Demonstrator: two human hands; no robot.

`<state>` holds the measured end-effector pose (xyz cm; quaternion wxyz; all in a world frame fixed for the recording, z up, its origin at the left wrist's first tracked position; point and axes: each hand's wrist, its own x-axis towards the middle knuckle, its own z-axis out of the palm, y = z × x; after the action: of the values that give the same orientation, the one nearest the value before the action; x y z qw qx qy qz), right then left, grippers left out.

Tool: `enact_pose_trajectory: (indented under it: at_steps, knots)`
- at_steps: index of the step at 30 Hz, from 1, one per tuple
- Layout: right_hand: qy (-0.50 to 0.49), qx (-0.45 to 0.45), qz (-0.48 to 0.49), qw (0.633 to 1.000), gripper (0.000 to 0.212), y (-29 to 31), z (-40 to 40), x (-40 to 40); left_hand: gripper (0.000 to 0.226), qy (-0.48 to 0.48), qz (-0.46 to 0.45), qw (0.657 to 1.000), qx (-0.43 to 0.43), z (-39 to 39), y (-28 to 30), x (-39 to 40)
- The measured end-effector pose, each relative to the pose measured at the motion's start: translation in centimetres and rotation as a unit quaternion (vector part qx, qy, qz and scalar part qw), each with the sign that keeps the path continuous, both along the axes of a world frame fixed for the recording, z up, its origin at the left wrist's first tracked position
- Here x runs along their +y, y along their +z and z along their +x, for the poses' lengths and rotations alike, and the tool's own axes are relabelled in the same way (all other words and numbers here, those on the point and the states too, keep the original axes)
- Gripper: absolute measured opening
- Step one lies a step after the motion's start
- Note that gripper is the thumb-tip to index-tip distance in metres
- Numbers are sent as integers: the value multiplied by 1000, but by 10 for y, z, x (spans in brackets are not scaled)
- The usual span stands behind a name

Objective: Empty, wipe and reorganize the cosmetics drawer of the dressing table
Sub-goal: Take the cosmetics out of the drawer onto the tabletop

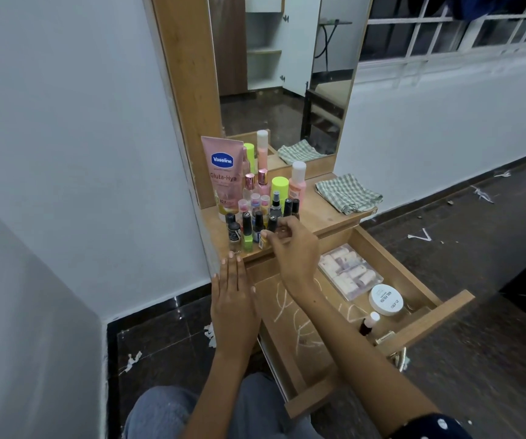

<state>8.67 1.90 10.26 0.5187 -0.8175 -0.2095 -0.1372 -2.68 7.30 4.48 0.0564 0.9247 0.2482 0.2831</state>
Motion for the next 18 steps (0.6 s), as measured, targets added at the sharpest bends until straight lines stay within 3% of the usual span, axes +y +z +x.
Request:
enact_pose_trajectory:
  at_steps: [4,11,18]
  knots:
    - [-13,-36,-4,999,26,-5,-6,6,58,-2,-8,1000,-3,0,0,-1]
    - [8,-16,39,999,35,-17,-9,2,57,1,-27,1000,11,-1,2,-2]
    - [23,-7,51,998,26,-25,-5,7,57,1,-34,999,21,-2,5,-3]
